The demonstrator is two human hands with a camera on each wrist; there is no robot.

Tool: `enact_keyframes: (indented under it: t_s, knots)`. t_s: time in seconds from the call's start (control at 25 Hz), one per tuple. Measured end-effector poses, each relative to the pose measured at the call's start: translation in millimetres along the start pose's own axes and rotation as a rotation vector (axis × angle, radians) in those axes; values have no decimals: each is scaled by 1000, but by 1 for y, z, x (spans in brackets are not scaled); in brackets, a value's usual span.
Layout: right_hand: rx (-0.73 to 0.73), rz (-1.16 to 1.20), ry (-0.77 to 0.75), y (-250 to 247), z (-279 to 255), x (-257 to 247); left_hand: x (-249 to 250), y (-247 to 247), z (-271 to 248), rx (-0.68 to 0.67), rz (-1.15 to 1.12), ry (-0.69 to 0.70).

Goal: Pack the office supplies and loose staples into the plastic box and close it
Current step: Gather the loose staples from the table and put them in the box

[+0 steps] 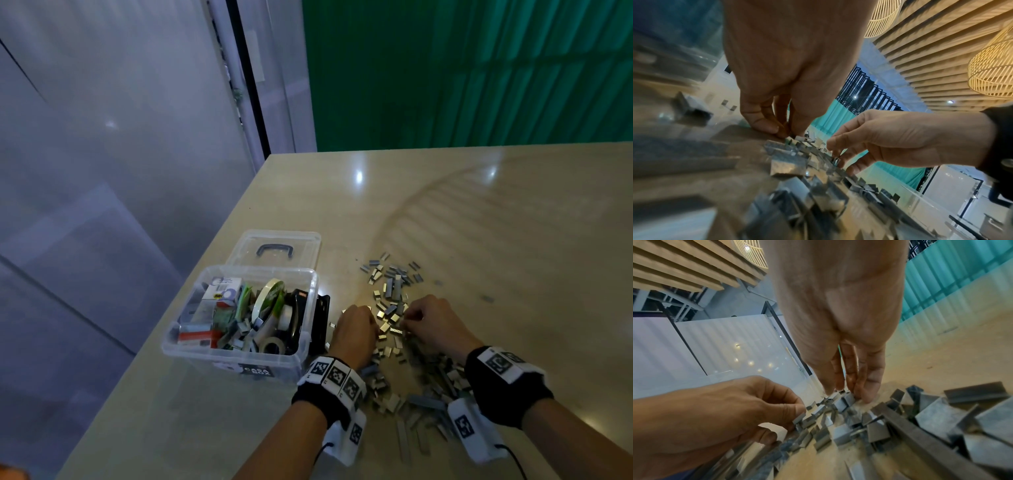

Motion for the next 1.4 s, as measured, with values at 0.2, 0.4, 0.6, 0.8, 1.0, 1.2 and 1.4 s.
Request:
enact_keyframes:
  t_s: [0.2,0.4,0.6,0.8,1.0,1.2,1.4]
  knots:
    - [-75,-78,-14,8,-1,-8,8,-10,-3,14,-43,4]
    - [-70,-109,-62,11,-2,-16,17,-32,-10,21,-113,80]
    - [-92,-164,-63,15,7,-13,48,-80,-50,48,-180,237]
    - [-153,-203,-21,7,4,-18,5,-178,-77,253,-242,237]
    - [51,-96,-192,-38,14,-108,-86,-234,-74,377,-132,20]
    - [-5,154,-449,-19,24,-234,-103,-217,-67,231,-38,34]
    - [-6,56,-506,34,41,-275,-106,-208,-65,148,32,73]
Point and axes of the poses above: each hand's wrist, its own z-axis towards the middle knuckle, its own y-axis out of the palm, x = y × z, the point moved 4 cm from there along z, towards the middle knuckle, and after that the axes turned 7 degrees about -y, right-handed, at the moved point
